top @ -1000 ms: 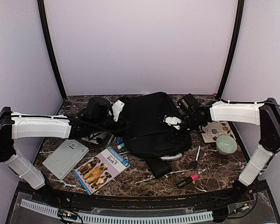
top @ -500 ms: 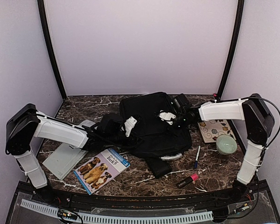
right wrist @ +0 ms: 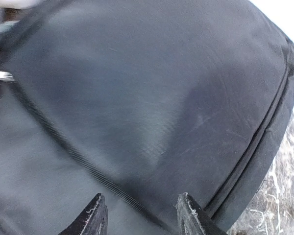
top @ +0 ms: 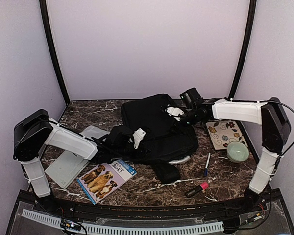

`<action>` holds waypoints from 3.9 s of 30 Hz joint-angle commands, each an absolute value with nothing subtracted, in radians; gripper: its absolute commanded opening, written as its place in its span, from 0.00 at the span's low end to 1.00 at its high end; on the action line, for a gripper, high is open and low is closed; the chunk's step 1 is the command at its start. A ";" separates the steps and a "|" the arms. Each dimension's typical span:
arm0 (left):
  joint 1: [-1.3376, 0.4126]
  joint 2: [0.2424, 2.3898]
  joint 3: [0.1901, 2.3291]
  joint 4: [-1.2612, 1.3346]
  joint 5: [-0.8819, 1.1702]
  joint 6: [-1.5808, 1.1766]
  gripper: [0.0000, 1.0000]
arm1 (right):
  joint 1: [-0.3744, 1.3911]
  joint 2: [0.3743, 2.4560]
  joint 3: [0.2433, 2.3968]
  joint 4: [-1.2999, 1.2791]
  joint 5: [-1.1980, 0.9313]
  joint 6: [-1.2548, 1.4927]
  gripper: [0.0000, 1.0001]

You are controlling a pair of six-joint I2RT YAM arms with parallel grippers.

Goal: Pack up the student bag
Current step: Move the student bag to the center of the board, then pick up the book at the center of the board.

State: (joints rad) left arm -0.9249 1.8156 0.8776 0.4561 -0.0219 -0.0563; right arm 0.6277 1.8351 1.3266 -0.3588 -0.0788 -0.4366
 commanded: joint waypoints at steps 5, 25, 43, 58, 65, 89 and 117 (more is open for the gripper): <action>-0.928 1.786 0.886 0.463 -0.050 -0.042 0.56 | 0.627 1.603 1.174 -0.520 -0.302 -0.527 0.50; -0.886 1.322 0.919 -0.473 -0.242 -0.420 0.68 | 0.708 1.582 1.091 -0.480 -0.512 -0.535 0.47; -0.702 1.186 0.690 -0.574 -0.048 -0.595 0.85 | 0.998 1.812 1.226 -0.341 -0.356 -0.419 0.47; -0.583 1.273 0.592 -0.434 -0.004 -0.547 0.83 | 1.143 2.074 1.413 -0.327 -0.148 -0.384 0.53; -0.583 1.307 0.577 -0.381 0.066 -0.521 0.81 | 1.103 2.147 1.489 -0.333 -0.090 -0.269 0.53; -0.583 0.991 0.452 -0.527 0.268 -0.848 0.62 | 0.975 2.138 1.574 -0.378 -0.024 -0.237 0.53; -0.588 1.116 0.346 -0.247 0.510 -0.937 0.60 | 0.960 2.233 1.489 -0.451 -0.709 0.025 0.49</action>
State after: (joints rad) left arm -0.5816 1.1473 0.4065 -0.2531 0.4511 -0.8742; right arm 0.9642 2.1895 1.4902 -0.4435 -0.7483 -0.0555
